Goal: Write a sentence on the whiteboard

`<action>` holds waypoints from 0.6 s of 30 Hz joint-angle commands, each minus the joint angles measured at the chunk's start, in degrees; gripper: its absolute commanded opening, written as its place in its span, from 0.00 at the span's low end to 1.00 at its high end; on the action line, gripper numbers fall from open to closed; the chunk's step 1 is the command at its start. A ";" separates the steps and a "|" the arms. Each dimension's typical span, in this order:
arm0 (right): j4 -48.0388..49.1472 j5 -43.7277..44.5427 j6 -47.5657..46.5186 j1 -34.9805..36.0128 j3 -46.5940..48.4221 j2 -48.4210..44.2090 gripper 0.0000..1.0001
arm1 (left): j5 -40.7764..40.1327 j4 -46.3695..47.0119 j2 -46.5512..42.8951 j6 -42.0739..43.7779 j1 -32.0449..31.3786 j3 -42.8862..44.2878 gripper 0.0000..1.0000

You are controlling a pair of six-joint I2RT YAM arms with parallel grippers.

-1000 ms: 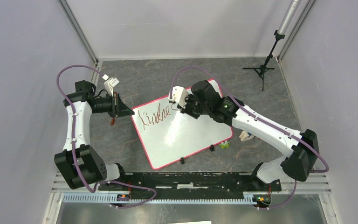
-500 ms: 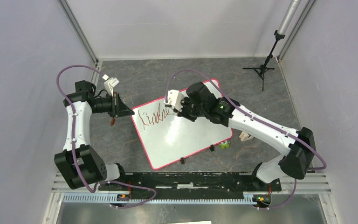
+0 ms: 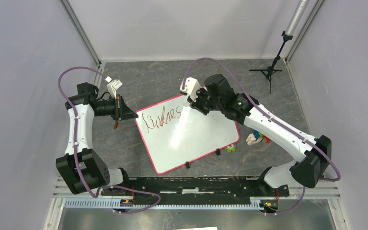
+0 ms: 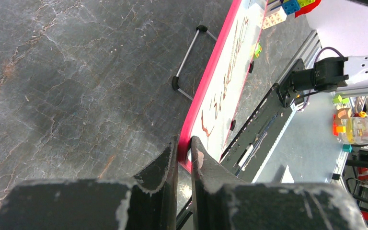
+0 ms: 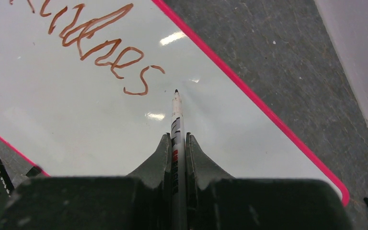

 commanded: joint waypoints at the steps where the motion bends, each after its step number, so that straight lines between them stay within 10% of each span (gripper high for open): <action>1: 2.82 1.50 2.17 -0.71 0.86 -1.78 0.00 | 1.25 -0.62 -1.08 0.85 -0.72 -0.31 0.16; 18: 3.35 4.13 0.77 -0.69 1.22 1.22 0.00 | 0.99 -0.61 -1.16 0.76 -0.76 -0.23 0.16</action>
